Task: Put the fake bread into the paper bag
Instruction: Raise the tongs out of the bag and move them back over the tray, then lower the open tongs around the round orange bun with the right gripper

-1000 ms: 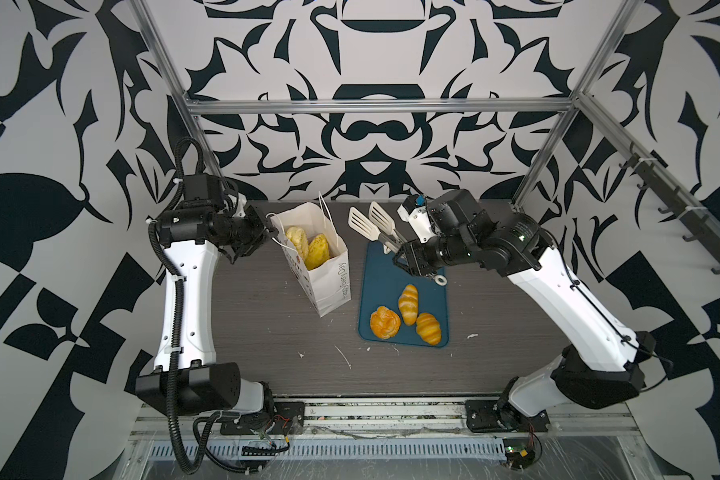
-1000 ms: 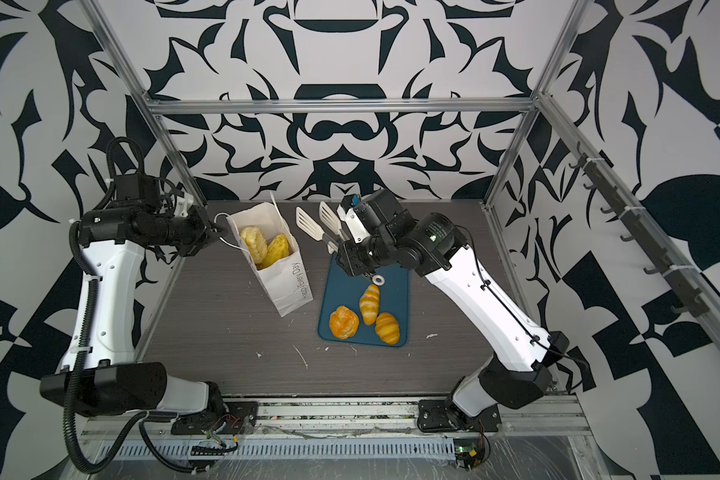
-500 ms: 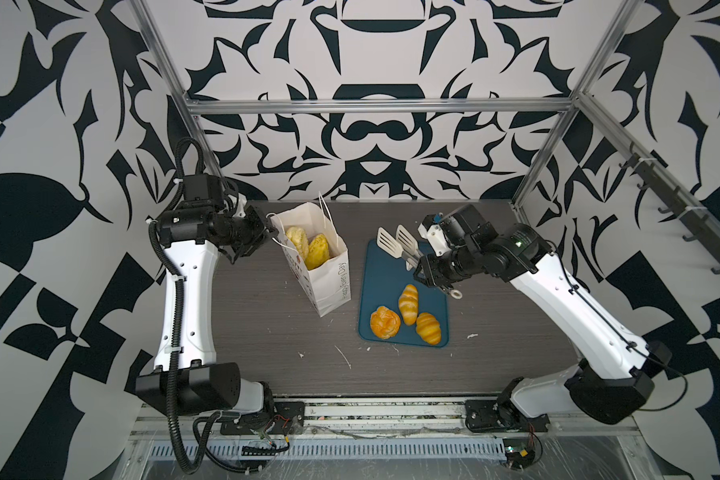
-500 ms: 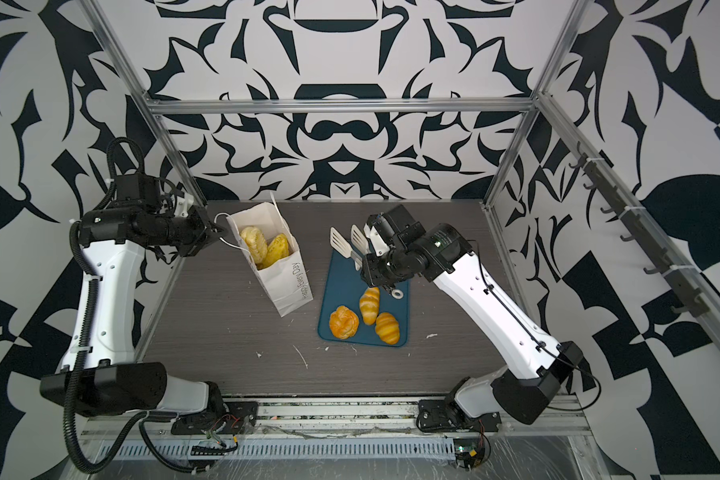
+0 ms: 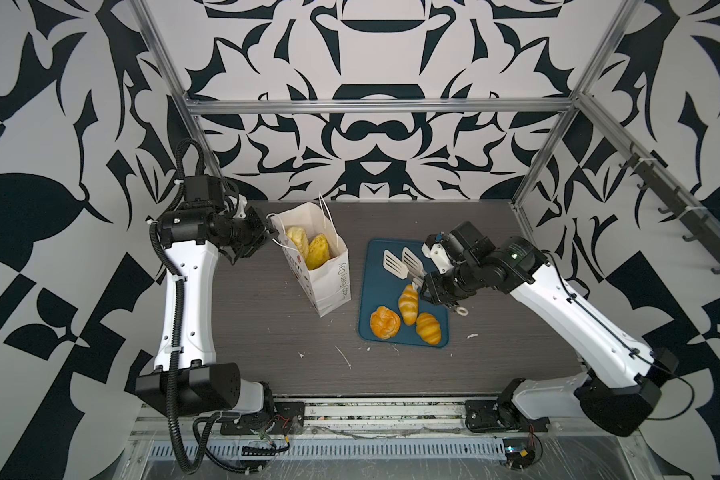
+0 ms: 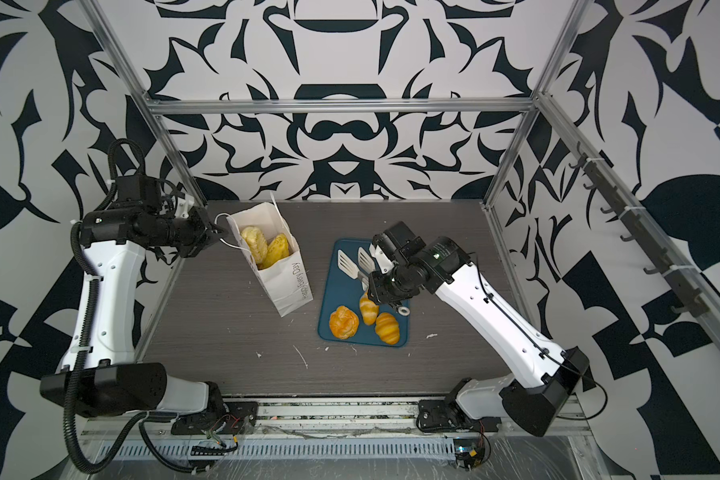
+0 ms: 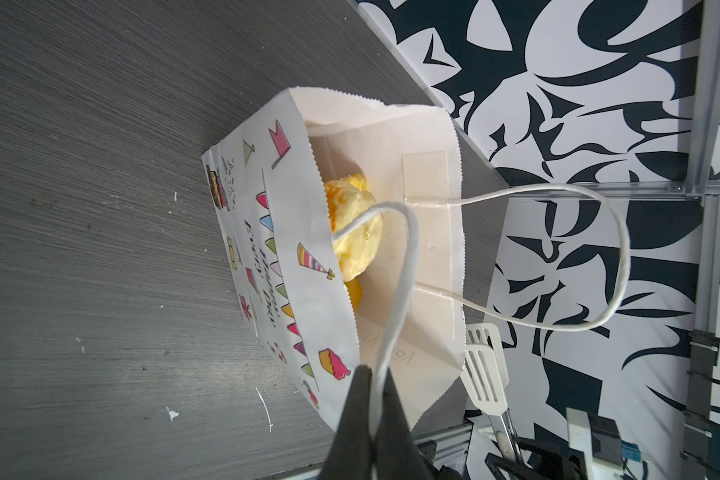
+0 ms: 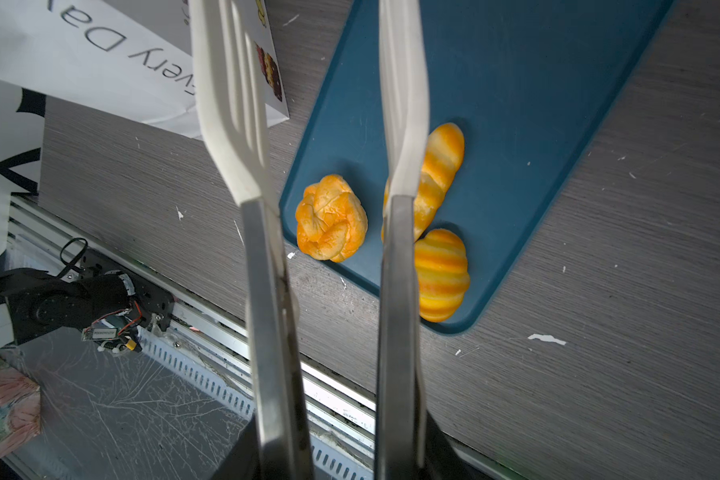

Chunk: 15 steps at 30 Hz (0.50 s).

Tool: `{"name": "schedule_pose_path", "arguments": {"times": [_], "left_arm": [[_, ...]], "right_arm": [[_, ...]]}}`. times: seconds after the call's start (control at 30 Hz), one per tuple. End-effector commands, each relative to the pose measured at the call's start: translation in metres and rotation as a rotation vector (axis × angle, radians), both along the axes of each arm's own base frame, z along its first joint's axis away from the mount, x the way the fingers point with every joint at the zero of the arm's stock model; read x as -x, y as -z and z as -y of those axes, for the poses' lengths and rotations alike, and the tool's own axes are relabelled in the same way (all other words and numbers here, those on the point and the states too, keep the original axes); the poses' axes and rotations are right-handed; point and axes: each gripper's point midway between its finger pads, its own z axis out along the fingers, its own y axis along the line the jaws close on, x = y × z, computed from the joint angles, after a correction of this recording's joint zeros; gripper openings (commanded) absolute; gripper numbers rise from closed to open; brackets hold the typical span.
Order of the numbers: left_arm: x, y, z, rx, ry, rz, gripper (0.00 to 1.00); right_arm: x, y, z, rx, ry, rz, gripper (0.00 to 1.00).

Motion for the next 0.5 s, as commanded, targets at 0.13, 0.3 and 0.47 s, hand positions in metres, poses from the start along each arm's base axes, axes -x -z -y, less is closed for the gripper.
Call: {"name": "schedule_pose_path", "arguments": {"times": [0.13,0.3,0.47], "left_arm": [[0.012,0.003,0.002,0.015,-0.003,-0.024,0.0],[0.012,0.004,0.002,0.016,-0.002,-0.026,0.0],[0.012,0.003,0.002,0.021,0.0,-0.025,0.0]], "right_arm": [[0.011,0.007,0.0,-0.043,0.007,-0.024,0.44],[0.017,0.019,0.001,-0.033,0.005,-0.05,0.45],[0.026,0.033,-0.004,0.006,-0.03,-0.069,0.45]]}}
